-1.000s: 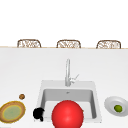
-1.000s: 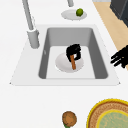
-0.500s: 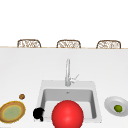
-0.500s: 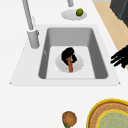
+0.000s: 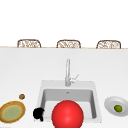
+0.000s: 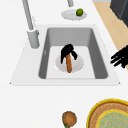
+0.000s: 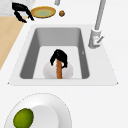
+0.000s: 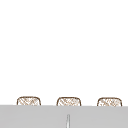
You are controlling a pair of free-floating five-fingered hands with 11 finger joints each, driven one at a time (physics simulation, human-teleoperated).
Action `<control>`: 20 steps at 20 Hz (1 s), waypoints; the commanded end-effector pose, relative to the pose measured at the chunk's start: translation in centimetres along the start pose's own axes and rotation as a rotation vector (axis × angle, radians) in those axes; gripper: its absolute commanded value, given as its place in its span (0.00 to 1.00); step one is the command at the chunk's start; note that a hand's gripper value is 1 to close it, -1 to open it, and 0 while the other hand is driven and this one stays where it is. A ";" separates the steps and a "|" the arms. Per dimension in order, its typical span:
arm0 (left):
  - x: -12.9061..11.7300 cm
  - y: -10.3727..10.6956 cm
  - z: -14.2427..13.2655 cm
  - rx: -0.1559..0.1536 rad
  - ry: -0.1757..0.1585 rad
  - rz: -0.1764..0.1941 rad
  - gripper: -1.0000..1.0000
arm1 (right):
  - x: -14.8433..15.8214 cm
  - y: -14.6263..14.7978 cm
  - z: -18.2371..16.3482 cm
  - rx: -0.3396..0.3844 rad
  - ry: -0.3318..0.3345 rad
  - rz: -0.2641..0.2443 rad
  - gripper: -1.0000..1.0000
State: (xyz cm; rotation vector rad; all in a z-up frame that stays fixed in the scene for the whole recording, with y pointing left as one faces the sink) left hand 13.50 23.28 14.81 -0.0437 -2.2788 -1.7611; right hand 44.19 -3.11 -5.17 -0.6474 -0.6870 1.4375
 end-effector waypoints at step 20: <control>0.0 0.0 0.0 0.000 0.000 0.000 0.50 | -1.4 -3.1 10.8 -0.172 -0.013 -0.026 0.00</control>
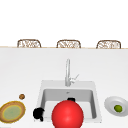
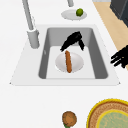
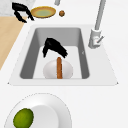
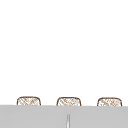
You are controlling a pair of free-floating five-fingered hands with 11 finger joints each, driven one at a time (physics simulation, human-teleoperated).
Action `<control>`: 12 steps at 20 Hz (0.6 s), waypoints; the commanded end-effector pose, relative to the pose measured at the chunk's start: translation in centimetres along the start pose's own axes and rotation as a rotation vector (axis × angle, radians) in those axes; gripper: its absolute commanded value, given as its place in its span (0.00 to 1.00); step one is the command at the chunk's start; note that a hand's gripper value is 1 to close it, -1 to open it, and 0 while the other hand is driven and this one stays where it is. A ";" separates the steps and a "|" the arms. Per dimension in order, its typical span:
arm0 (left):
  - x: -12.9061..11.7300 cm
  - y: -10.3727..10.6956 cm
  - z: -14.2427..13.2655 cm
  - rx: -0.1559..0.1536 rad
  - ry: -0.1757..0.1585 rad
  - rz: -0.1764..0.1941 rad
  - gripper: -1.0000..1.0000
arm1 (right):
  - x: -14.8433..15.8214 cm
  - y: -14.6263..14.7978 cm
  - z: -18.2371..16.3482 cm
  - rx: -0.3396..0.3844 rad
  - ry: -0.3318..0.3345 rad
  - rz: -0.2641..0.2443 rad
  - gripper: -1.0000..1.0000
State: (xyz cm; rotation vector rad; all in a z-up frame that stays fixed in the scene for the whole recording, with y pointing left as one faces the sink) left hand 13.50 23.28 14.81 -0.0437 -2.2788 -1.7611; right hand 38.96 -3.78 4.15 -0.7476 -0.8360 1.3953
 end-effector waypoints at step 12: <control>0.0 0.0 0.0 0.000 0.000 0.000 0.50 | -1.6 -0.6 5.9 -0.117 -0.069 0.018 0.00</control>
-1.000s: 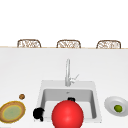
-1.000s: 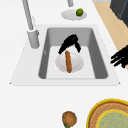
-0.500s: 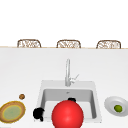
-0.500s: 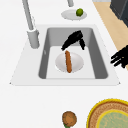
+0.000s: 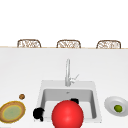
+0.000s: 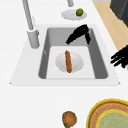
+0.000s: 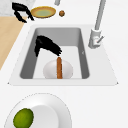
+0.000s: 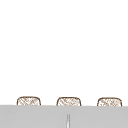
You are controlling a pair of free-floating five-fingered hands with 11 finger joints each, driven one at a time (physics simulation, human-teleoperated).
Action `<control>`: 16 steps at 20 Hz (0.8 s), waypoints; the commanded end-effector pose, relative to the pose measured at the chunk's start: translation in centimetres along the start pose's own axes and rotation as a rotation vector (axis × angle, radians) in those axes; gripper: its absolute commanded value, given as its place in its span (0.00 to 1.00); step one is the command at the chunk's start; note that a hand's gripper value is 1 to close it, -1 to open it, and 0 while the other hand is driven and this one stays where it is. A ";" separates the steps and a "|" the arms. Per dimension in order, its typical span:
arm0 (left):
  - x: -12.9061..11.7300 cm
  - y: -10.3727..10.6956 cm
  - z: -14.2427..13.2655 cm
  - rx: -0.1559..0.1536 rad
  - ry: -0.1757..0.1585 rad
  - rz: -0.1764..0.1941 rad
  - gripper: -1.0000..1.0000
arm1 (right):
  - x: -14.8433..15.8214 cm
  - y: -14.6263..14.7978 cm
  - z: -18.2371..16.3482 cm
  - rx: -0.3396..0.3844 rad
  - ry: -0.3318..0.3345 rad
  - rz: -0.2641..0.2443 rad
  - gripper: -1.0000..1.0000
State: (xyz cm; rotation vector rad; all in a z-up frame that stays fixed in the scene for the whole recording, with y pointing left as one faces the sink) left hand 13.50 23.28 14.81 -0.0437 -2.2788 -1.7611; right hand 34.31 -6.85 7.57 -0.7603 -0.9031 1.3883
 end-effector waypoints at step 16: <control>0.0 0.0 0.0 0.000 0.000 0.000 0.50 | -2.5 -0.9 10.9 -0.077 -0.057 -0.017 0.00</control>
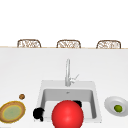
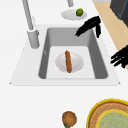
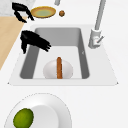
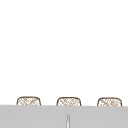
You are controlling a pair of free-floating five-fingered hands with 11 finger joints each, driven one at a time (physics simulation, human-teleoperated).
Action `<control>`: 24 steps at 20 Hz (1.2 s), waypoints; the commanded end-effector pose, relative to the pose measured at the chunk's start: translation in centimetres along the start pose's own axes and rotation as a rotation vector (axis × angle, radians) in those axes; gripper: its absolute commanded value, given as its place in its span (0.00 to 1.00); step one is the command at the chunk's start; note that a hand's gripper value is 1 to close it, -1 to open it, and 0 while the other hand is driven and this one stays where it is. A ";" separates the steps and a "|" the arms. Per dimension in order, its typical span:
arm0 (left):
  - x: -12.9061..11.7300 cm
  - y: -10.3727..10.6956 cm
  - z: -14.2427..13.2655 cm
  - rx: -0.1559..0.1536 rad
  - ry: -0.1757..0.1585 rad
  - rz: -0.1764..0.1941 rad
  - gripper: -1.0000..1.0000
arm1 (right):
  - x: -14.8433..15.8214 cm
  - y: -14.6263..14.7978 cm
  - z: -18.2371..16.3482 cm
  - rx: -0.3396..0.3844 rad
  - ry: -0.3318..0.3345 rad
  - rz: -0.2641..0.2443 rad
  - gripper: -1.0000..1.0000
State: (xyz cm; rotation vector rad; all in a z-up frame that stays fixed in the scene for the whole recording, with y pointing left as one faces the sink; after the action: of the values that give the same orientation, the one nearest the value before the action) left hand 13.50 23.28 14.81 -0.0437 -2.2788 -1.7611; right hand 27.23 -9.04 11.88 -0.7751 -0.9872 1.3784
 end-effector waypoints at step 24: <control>0.0 0.0 0.0 0.000 0.000 0.000 0.50 | -7.5 -1.4 12.8 -0.031 -0.019 -0.009 0.00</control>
State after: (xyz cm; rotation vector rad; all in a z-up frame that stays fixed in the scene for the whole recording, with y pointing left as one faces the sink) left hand 13.50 23.28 14.81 -0.0437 -2.2788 -1.7611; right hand 17.96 -17.20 17.75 -0.7811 -1.0272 1.3680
